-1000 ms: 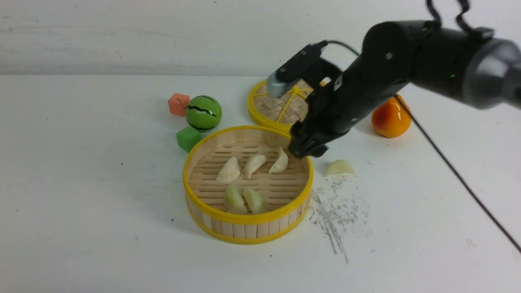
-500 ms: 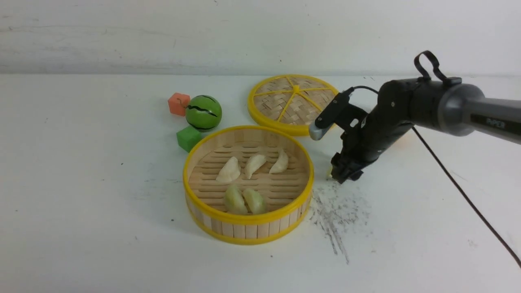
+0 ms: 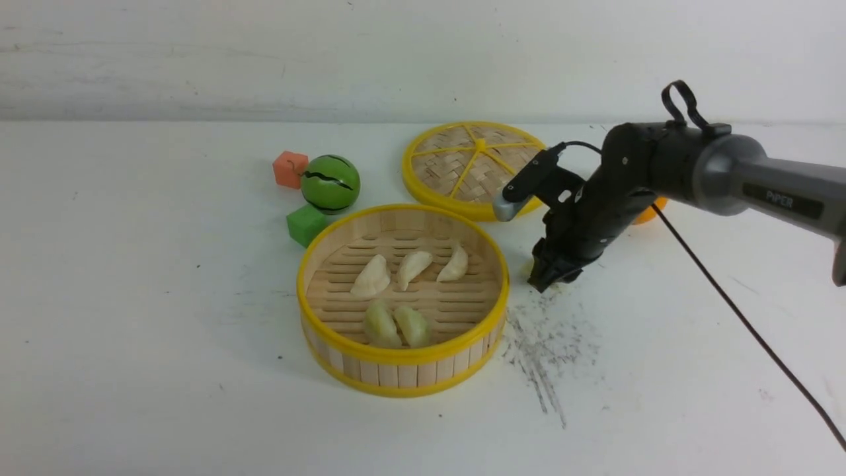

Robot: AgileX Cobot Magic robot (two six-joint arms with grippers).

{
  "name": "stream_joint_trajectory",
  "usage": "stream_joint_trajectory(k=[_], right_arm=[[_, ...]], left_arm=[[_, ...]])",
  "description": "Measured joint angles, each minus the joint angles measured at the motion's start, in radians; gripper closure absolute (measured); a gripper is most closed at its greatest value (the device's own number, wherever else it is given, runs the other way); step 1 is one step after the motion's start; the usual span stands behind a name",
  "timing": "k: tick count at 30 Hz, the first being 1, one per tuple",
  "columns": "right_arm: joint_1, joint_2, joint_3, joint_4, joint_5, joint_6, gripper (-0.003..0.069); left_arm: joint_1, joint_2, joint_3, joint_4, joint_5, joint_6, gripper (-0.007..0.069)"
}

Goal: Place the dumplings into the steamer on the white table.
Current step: 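Reach for and grasp a dumpling lying on the table beside the steamer, then place the dumpling in the bamboo steamer basket with the right gripper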

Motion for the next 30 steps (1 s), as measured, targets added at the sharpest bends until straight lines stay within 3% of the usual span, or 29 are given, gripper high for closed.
stream_joint_trajectory(k=[8, 15, 19, 26, 30], right_arm=[[0.006, -0.115, -0.131, 0.079, 0.239, 0.272, 0.0419], [0.133, -0.183, -0.152, 0.228, 0.295, 0.394, 0.0419], [0.207, -0.095, -0.144, 0.155, 0.3, 0.487, 0.0419], [0.242, -0.013, -0.142, -0.003, 0.28, 0.634, 0.0417], [0.242, -0.01, -0.142, -0.01, 0.267, 0.703, 0.0309]], left_arm=[[0.0, 0.0, 0.0, 0.0, -0.007, 0.0, 0.0547], [0.0, 0.0, 0.0, 0.0, -0.01, 0.0, 0.0543], [0.0, 0.0, 0.0, -0.003, -0.01, 0.0, 0.0543], [0.0, 0.0, 0.0, -0.004, -0.009, 0.0, 0.054], [0.0, 0.0, 0.0, -0.004, -0.006, 0.0, 0.0535]])
